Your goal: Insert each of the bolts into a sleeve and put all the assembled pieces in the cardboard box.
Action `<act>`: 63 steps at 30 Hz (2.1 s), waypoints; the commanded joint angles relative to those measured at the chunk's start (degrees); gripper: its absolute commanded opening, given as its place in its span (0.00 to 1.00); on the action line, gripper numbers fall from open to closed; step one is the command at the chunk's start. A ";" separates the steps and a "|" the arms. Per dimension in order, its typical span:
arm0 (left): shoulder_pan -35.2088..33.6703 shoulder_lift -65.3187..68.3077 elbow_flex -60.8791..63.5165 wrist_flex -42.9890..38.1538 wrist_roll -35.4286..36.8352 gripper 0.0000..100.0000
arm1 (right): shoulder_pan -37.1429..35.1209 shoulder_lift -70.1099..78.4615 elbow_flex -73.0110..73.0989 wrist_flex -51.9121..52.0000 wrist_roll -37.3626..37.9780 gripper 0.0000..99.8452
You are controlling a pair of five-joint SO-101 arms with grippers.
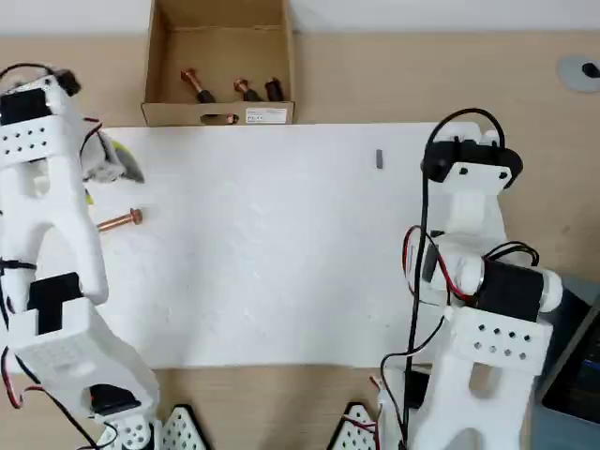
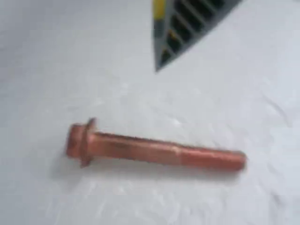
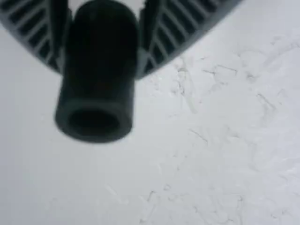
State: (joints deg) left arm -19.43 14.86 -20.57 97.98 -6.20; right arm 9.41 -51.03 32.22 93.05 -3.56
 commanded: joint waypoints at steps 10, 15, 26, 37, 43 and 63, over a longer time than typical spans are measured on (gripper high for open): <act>-2.81 -3.03 -3.25 1.58 -36.31 0.29 | 0.31 -1.01 -2.07 -0.79 0.09 0.01; -2.46 -2.86 -3.25 1.49 -50.64 0.29 | 0.57 -0.92 -2.07 -0.70 0.09 0.01; -3.43 1.45 -3.25 1.23 -72.79 0.29 | 0.66 -0.84 -1.80 0.09 0.09 0.01; -3.60 12.26 -3.25 -13.71 -81.05 0.29 | 4.44 -0.84 -1.80 0.18 0.09 0.01; -1.76 17.36 -3.25 -18.02 -81.32 0.29 | 4.62 -0.75 -1.80 0.79 0.09 0.01; 3.34 20.97 -2.73 -15.30 -80.79 0.10 | 4.62 -0.75 -1.80 0.70 0.09 0.01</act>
State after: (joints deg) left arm -17.14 35.34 -21.27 82.59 -86.90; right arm 13.19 -51.03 32.22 93.76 -3.56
